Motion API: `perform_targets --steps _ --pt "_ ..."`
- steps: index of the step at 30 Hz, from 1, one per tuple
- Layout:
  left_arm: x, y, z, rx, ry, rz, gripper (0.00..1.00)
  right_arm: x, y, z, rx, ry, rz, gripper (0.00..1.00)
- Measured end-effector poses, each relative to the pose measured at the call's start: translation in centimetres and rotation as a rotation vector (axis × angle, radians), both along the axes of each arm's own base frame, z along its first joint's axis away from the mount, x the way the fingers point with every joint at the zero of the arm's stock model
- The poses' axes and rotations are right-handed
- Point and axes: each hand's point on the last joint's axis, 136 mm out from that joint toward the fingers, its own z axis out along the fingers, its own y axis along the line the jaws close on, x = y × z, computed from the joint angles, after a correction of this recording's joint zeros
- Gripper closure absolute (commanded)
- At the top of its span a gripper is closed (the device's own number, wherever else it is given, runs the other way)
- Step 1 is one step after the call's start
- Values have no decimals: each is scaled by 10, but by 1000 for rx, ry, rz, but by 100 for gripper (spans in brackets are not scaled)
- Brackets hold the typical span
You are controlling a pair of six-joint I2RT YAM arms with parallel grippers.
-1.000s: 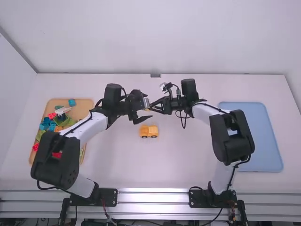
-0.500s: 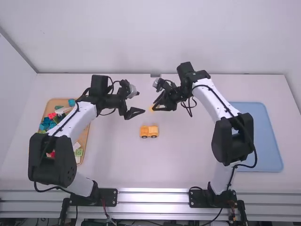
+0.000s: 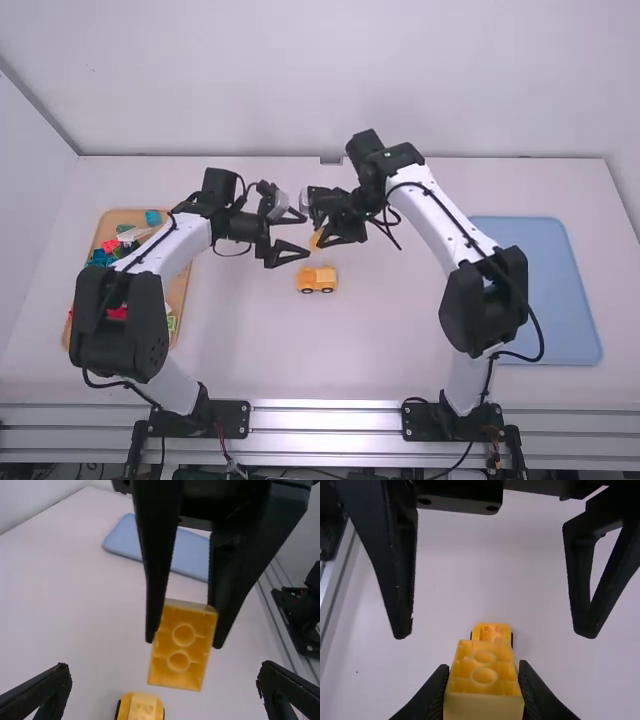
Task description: Assemble lego blocks to make yellow taxi
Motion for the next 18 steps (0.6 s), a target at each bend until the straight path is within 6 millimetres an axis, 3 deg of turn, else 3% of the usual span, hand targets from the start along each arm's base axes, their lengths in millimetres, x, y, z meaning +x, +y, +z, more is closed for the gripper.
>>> perform_targets --steps 10,14,18 --pt "-6 -18 -7 52 -70 -50 0 6 2 -1 -8 -13 -25 100" --pt "-4 -20 -12 85 -82 -45 12 6 1 -1 -8 -11 -25 100" --pt "-1 -20 -12 93 -101 -41 16 5 1 -1 -6 -10 -24 100"
